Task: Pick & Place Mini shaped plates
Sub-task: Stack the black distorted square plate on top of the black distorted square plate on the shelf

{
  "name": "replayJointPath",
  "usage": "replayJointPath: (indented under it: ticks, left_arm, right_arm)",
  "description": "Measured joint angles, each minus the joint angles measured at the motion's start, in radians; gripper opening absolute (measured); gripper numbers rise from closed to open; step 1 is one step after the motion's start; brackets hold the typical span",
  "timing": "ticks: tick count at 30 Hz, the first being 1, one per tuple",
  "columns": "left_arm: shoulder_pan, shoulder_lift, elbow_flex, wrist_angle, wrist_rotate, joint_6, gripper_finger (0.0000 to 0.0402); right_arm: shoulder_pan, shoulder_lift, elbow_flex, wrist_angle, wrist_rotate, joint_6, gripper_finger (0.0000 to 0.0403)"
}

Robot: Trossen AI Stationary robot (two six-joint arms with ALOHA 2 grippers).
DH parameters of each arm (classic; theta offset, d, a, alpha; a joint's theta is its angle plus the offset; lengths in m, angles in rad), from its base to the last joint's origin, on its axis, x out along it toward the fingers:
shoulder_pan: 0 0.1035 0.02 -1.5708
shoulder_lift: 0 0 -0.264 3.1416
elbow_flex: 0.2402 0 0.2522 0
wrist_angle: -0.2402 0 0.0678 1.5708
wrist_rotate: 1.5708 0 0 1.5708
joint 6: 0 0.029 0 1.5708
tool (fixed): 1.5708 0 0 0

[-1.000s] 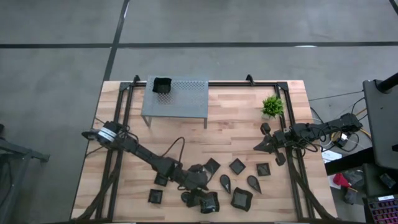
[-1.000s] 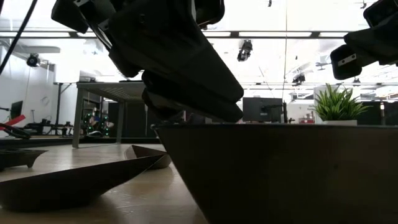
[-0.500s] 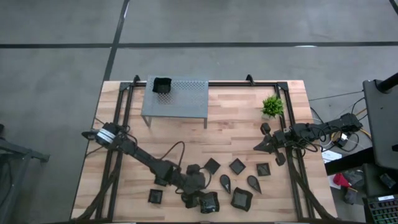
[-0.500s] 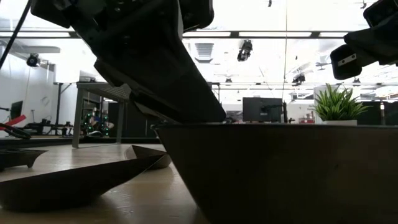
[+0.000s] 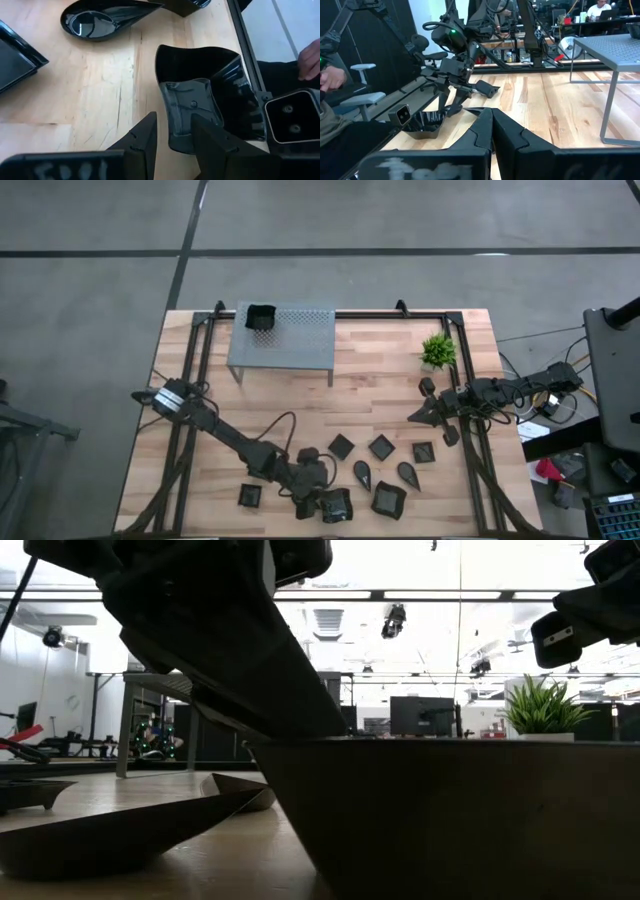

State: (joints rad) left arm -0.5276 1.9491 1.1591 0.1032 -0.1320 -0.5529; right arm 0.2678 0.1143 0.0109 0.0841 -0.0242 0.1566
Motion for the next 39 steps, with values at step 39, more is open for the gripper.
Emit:
replayJointPath:
  ticks: [39]
  left_arm:
    - [0.0,0.028,0.015,0.018,-0.031,-0.073,0.011]
  right_arm:
    - [0.0,0.0,0.0,0.0,0.0,0.0,0.0008]
